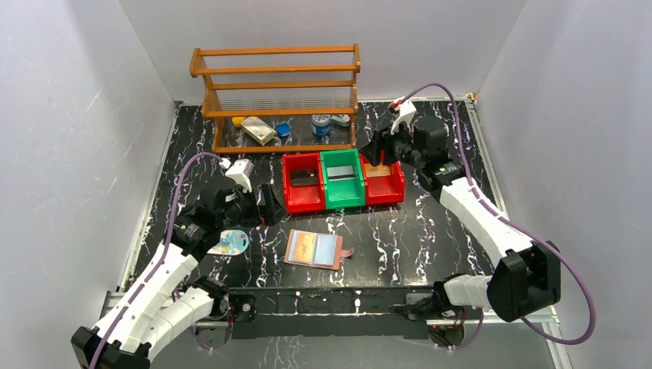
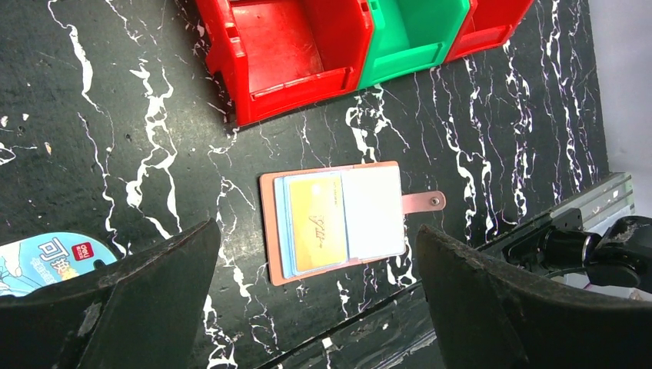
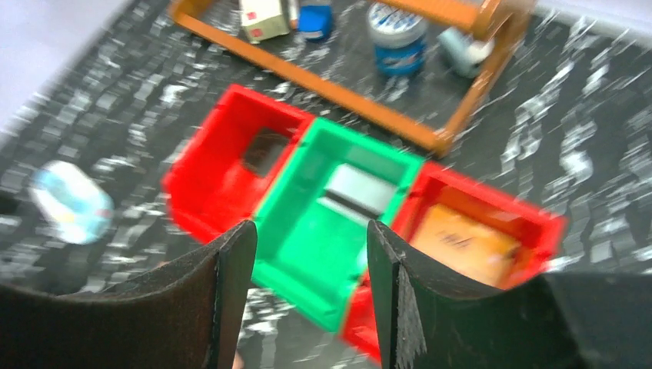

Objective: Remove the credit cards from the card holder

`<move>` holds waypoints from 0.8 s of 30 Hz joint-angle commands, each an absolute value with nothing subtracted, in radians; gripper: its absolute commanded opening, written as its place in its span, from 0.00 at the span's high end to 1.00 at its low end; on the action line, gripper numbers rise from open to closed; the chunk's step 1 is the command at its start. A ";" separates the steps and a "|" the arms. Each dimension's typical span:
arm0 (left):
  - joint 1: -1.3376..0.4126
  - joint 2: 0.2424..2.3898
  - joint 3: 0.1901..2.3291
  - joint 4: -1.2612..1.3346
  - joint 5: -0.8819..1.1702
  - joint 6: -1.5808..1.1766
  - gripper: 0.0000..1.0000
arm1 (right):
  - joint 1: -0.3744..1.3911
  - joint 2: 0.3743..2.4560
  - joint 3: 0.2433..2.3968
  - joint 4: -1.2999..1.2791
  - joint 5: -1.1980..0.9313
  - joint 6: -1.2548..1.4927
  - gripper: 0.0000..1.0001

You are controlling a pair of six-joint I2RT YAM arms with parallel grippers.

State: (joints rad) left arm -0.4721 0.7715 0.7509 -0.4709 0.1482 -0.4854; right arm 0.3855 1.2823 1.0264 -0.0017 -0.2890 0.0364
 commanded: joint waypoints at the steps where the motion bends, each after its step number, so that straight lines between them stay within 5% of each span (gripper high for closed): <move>1: -0.466 0.784 0.769 -0.451 0.115 -0.512 0.02 | 0.384 1.265 0.974 -0.043 -0.401 0.646 0.38; 4: -0.466 0.788 0.759 -0.449 0.069 -0.556 0.02 | 0.486 1.252 0.862 0.038 -0.404 0.840 0.42; 9: -0.466 0.783 0.782 -0.501 -0.037 -0.520 0.02 | 0.841 1.272 0.890 -0.195 0.126 0.939 0.40; 15: -0.466 0.722 0.785 -0.553 -0.234 -0.490 0.02 | 1.042 1.421 1.036 -0.454 0.403 1.059 0.36; 24: -0.466 0.658 0.731 -0.574 -0.253 -0.564 0.02 | 1.047 1.476 1.028 -0.440 0.321 1.119 0.30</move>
